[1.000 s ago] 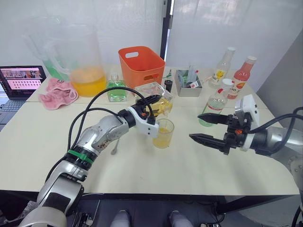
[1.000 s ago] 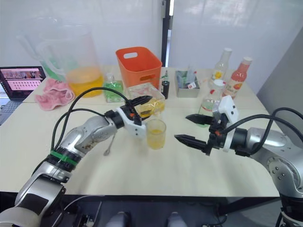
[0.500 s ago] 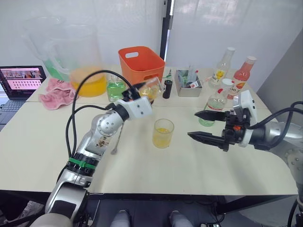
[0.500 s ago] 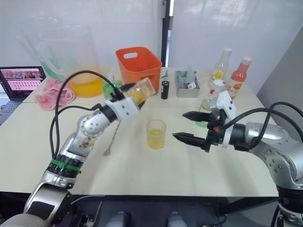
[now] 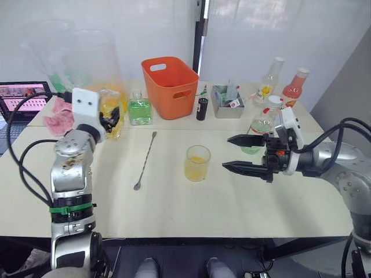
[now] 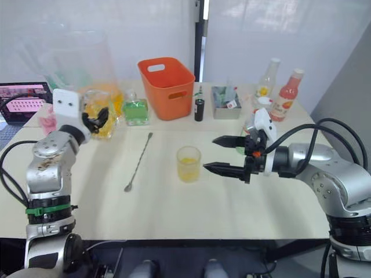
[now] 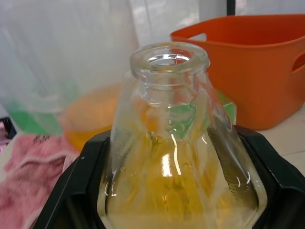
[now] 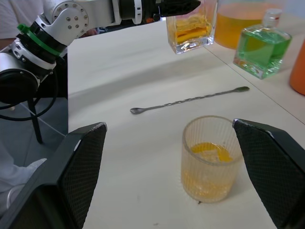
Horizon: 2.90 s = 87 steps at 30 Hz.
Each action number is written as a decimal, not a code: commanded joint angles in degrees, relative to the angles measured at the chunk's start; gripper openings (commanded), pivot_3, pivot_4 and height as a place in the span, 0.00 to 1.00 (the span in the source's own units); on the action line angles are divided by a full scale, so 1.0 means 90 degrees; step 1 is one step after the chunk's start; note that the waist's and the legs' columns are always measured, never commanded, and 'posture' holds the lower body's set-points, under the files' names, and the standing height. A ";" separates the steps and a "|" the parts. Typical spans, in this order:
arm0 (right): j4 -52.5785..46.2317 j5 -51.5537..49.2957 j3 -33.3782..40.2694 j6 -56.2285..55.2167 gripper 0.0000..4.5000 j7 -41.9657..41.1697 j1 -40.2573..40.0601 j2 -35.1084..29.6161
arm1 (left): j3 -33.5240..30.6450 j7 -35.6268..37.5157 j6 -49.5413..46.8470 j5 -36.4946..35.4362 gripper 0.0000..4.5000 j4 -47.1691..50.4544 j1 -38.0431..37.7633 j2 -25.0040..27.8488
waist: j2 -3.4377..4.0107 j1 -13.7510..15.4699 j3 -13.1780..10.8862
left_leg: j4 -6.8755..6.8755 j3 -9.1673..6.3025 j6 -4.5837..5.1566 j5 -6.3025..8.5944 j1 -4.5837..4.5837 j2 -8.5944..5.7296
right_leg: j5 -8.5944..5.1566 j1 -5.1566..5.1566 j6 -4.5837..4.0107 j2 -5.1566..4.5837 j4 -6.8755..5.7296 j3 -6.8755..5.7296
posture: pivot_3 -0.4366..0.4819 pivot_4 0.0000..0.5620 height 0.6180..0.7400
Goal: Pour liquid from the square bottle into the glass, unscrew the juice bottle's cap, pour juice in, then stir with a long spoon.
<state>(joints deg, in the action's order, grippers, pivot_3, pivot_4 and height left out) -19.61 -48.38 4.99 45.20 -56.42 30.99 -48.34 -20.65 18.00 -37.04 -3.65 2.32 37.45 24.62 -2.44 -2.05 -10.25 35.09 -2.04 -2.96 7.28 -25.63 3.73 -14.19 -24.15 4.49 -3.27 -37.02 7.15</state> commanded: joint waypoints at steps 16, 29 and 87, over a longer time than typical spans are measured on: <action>-0.0184 -0.0028 0.0135 -0.0011 0.99 -0.0042 0.0093 0.0110 | -0.0594 0.0436 0.0234 -0.1168 0.62 -0.0836 -0.0191 0.0792 | -0.0010 -0.0035 -0.0001 | -0.0002 -0.0003 -0.0001 0.0000 0.0001 0.0003 | 0.0003 -0.0002 -0.0007 0.0002 0.0001 -0.0004 | 0.48 0.27 1.00; -0.0193 -0.0024 0.0169 0.0017 1.00 -0.0017 0.0073 0.0074 | -0.0478 0.0627 0.0792 -0.1428 0.99 -0.0550 -0.0723 0.0857 | -0.0010 -0.0042 -0.0001 | -0.0003 -0.0002 -0.0001 0.0000 0.0002 0.0004 | 0.0005 -0.0002 -0.0011 0.0002 0.0001 -0.0003 | 0.48 0.27 1.00; 0.0408 0.1414 0.2549 -0.2863 1.00 0.1081 -0.4340 0.1342 | -0.0800 0.4735 0.1792 -0.4017 1.00 0.1698 -0.4307 0.2209 | -0.0008 -0.0089 0.0008 | -0.0023 0.0030 -0.0003 0.0002 0.0043 0.0020 | -0.0060 0.0003 -0.0052 -0.0007 0.0004 0.0006 | 0.48 0.27 1.00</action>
<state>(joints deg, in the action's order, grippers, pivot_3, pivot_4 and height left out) -15.16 -35.48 25.80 21.19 -46.60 -7.88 -36.46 -26.07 60.71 -22.07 -39.37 15.81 -0.83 44.63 -2.51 -2.85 -10.18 34.88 -1.76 -2.99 7.30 -25.19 3.91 -14.73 -24.08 4.02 -3.33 -36.98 7.21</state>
